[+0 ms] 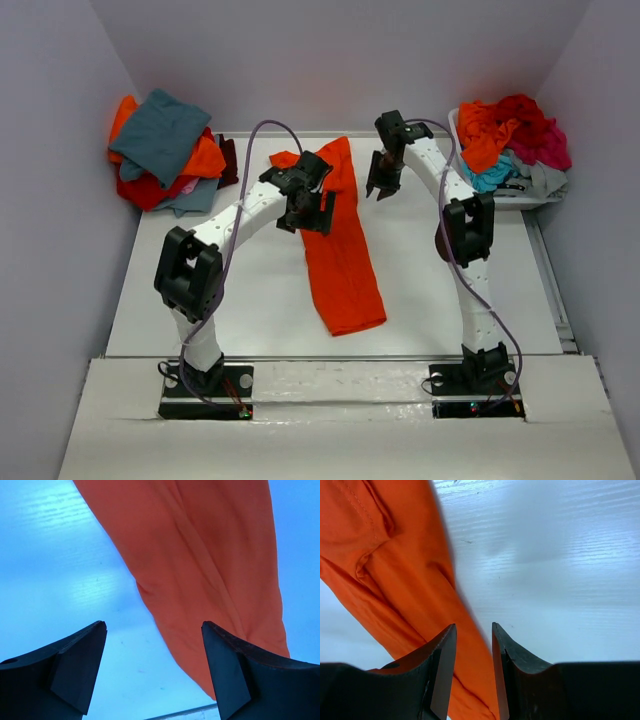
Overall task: Fold and stack the t-shirts
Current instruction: Rotate the tshirt 85 degrees, then grab the bottom of the folded rectangular tshirt with both arms
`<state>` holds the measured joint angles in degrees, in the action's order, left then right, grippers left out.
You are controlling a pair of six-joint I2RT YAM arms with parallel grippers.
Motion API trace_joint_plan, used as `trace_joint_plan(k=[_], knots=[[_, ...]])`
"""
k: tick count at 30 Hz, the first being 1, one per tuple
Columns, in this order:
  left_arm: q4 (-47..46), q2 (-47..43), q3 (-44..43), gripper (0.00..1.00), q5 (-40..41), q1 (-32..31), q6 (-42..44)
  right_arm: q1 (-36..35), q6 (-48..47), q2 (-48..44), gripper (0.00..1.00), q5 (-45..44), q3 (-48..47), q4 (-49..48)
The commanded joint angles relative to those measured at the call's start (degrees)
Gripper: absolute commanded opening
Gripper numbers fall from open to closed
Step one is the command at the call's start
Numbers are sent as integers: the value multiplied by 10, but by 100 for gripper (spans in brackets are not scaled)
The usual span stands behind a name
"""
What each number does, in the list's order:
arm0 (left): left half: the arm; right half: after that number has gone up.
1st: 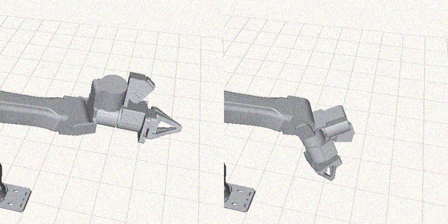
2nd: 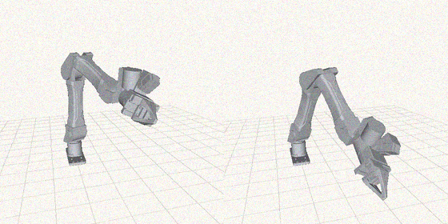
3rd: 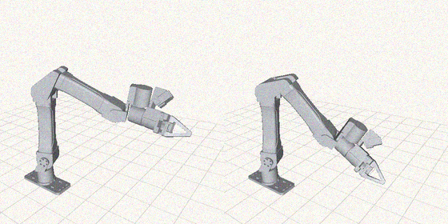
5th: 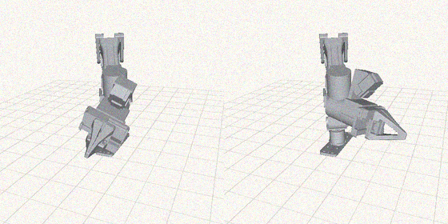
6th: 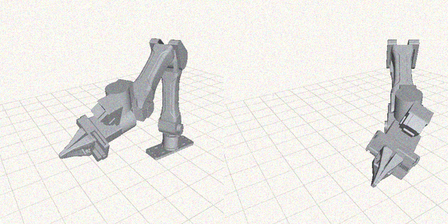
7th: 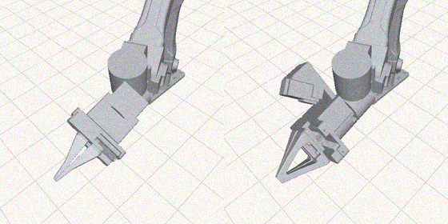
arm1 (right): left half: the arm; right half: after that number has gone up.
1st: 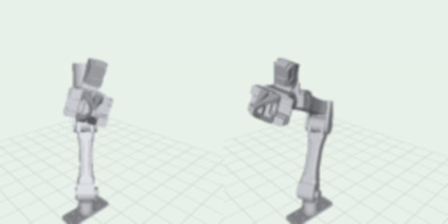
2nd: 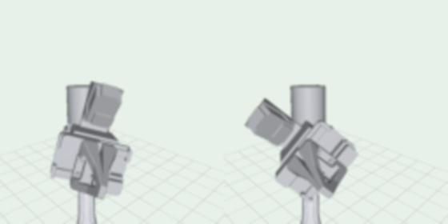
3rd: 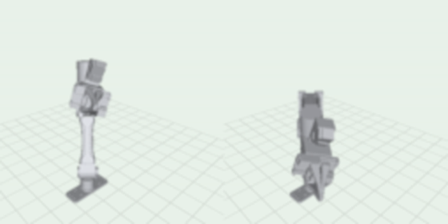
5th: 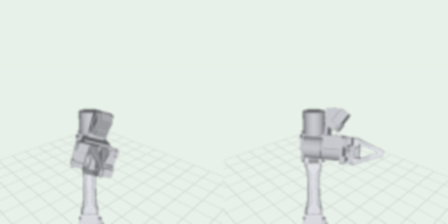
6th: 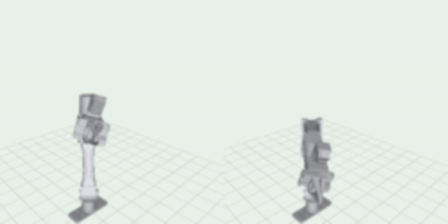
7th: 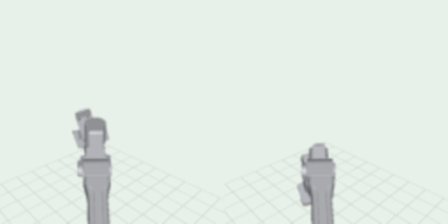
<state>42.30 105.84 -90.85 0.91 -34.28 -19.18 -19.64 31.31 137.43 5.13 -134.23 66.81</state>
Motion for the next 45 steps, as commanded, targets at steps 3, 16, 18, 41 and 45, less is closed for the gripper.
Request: trace_joint_plan(k=[3, 16, 18, 41, 45], knots=[[-3, -87, 85, 89, -24, -37, -25, -4, -4, 0, 40, 37, 6, -30], [-20, -169, 258, 89, -74, -67, -67, -4, -1, -232, 40, 78, 385, -146], [-35, -183, 276, 89, -93, -72, -76, -4, 3, -281, 40, 96, 457, -159], [-195, -220, 450, 89, -302, -72, -89, -20, 22, -469, 41, 247, 799, -227], [-230, -225, 472, 89, -318, -72, -101, -25, 28, -485, 41, 276, 833, -249]])
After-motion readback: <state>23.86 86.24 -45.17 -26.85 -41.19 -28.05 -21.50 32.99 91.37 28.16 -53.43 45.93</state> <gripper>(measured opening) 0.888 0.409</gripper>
